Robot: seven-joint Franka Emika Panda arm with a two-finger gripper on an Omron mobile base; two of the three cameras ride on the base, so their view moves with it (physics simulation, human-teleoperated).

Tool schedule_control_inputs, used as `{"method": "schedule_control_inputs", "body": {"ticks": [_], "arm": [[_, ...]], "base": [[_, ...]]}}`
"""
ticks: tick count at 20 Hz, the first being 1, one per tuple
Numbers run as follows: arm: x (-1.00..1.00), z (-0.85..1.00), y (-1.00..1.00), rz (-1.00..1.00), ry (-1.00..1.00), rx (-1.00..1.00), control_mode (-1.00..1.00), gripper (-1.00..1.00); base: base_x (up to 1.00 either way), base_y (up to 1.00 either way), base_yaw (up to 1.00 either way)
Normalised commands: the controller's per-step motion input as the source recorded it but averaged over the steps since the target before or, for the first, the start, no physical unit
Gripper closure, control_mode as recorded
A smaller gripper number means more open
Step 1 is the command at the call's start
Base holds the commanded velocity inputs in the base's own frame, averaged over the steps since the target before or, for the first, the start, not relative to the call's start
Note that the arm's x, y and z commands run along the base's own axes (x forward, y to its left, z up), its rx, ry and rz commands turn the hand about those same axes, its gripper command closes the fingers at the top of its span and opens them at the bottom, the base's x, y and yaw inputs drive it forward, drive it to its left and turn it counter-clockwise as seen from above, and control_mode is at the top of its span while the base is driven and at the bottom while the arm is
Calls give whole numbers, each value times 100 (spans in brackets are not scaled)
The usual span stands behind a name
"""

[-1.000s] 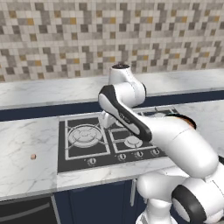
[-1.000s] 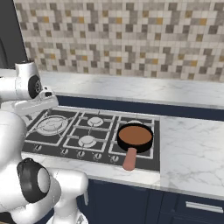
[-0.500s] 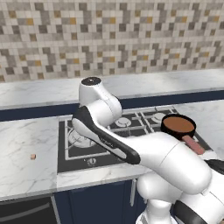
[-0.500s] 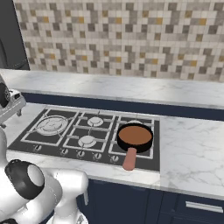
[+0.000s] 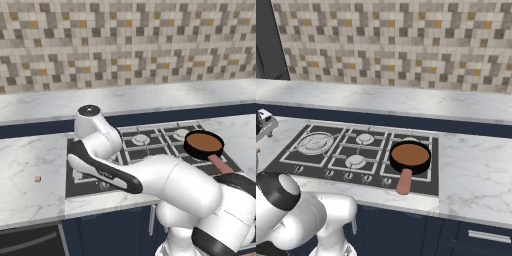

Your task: Pick up the sugar cube(s) and place them in the saucepan with hot chocolate.

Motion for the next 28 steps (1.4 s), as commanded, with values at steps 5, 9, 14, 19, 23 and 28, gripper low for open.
{"method": "schedule_control_inputs", "body": {"ticks": [5,9,14,19,23,28], "arm": [[7,-13,57,-19,7,1,-100,-100],[27,2,41,-4,34,4,-100,-100],[21,-2,26,-1,34,3,-100,-100],[6,-11,42,0,5,0,-100,-100],[13,-21,42,-1,6,-5,-100,-100],[26,-32,13,-1,1,-9,-100,-100]], "base": [[0,0,0],[0,0,0],[0,0,0],[0,0,0],[0,0,0],[0,0,0]]}}
